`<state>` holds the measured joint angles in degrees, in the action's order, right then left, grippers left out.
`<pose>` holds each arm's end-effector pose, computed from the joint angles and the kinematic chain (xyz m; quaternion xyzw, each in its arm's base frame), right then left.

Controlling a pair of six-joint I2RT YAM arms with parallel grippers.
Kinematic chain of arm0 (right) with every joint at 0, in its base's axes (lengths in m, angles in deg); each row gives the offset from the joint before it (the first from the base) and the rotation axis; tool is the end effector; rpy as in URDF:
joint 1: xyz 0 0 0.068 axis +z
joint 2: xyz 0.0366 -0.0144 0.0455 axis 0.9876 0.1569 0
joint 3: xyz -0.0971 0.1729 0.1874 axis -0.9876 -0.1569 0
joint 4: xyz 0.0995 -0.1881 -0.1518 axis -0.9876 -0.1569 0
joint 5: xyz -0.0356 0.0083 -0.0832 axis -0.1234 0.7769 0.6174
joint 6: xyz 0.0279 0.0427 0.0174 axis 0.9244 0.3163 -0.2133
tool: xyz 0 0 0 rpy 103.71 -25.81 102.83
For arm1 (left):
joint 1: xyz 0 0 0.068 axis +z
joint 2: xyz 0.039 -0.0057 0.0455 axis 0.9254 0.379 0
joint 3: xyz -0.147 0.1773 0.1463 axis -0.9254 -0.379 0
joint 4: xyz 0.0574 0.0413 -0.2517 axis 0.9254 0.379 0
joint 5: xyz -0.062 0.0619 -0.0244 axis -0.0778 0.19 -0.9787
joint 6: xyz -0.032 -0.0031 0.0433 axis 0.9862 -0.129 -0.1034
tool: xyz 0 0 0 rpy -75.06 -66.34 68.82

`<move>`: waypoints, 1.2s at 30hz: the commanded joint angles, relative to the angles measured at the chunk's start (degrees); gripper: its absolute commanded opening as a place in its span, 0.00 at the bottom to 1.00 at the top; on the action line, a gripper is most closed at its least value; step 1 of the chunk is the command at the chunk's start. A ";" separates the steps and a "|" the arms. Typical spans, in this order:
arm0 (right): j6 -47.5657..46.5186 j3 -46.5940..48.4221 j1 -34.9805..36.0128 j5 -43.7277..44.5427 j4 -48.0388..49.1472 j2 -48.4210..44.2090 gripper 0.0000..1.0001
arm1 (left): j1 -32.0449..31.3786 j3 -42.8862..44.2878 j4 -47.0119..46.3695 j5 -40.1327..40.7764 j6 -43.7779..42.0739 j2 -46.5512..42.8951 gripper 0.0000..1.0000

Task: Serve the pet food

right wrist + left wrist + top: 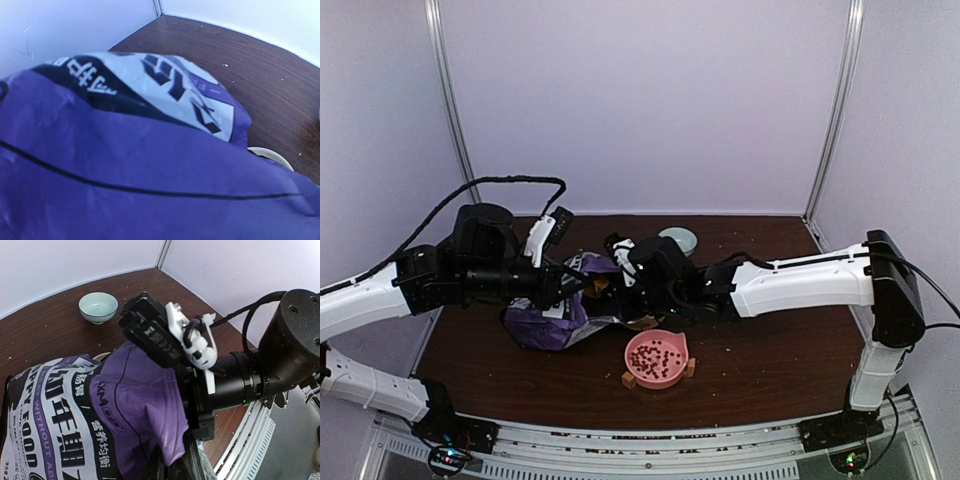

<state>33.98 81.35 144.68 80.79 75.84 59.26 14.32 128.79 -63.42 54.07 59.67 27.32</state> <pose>0.1915 0.3785 0.2493 -0.2869 0.8170 0.2997 0.4004 0.1399 -0.1944 0.3286 0.2236 0.8219 -0.3676 0.3733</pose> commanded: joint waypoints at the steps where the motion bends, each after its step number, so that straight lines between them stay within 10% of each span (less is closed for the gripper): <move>1: -1.61 1.75 -0.36 -8.45 1.84 3.17 0.12 | -0.03 3.56 -6.58 -2.94 0.37 1.67 0.00; 6: 0.50 -0.55 -0.42 -12.04 6.63 1.68 0.12 | -0.03 4.21 -7.27 -2.12 0.74 2.99 0.00; 19: -4.69 4.55 -0.56 24.14 -4.17 6.17 0.11 | -0.03 4.92 -6.17 -1.65 1.38 3.35 0.00; 36: 7.50 3.00 -2.58 -26.20 6.58 7.35 0.12 | -0.01 5.01 -8.03 -2.65 0.68 6.71 0.00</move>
<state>37.87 86.88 141.99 68.03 77.74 68.76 14.82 131.37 -62.85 54.64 60.72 34.55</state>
